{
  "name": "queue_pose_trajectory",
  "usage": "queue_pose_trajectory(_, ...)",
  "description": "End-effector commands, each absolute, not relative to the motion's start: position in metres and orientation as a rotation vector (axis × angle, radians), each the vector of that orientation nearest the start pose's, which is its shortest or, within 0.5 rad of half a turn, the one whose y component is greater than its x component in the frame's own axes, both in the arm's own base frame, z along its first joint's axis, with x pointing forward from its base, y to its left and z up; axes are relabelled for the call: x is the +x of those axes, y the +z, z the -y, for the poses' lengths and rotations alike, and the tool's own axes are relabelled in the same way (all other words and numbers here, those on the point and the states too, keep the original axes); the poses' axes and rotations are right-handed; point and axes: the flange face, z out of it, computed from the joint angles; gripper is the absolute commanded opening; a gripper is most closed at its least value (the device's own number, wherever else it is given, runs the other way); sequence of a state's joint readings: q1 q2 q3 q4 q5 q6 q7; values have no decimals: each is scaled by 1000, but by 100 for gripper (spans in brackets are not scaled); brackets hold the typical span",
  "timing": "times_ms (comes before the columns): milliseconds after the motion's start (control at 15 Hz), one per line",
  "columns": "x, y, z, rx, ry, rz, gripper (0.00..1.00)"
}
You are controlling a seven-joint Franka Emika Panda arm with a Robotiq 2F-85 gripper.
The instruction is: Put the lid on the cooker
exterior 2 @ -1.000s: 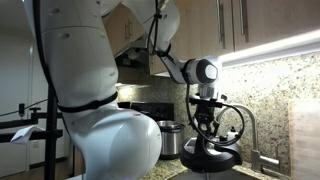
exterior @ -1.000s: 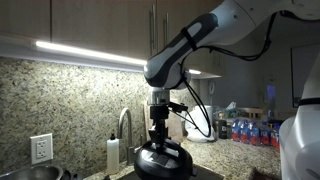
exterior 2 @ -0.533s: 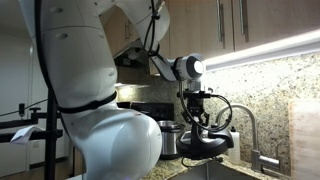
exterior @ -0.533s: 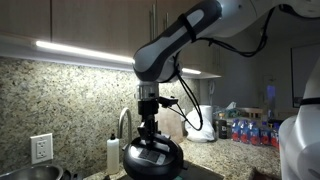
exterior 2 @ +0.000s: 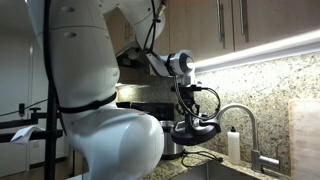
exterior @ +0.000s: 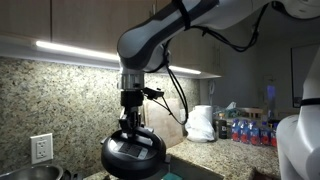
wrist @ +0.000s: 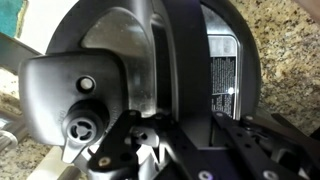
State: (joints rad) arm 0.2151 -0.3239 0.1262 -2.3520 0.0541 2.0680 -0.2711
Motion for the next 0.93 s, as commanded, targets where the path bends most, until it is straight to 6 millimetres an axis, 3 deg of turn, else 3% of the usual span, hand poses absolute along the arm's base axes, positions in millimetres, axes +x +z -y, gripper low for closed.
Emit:
queue_pose_trajectory(0,429,461,-185,-2949,-47,1009,4)
queue_pose_trajectory(467,416,449,-238,-2923,-18,1180,4)
queue_pose_trajectory(867,419,465,-270,-2900,-143,1284,4)
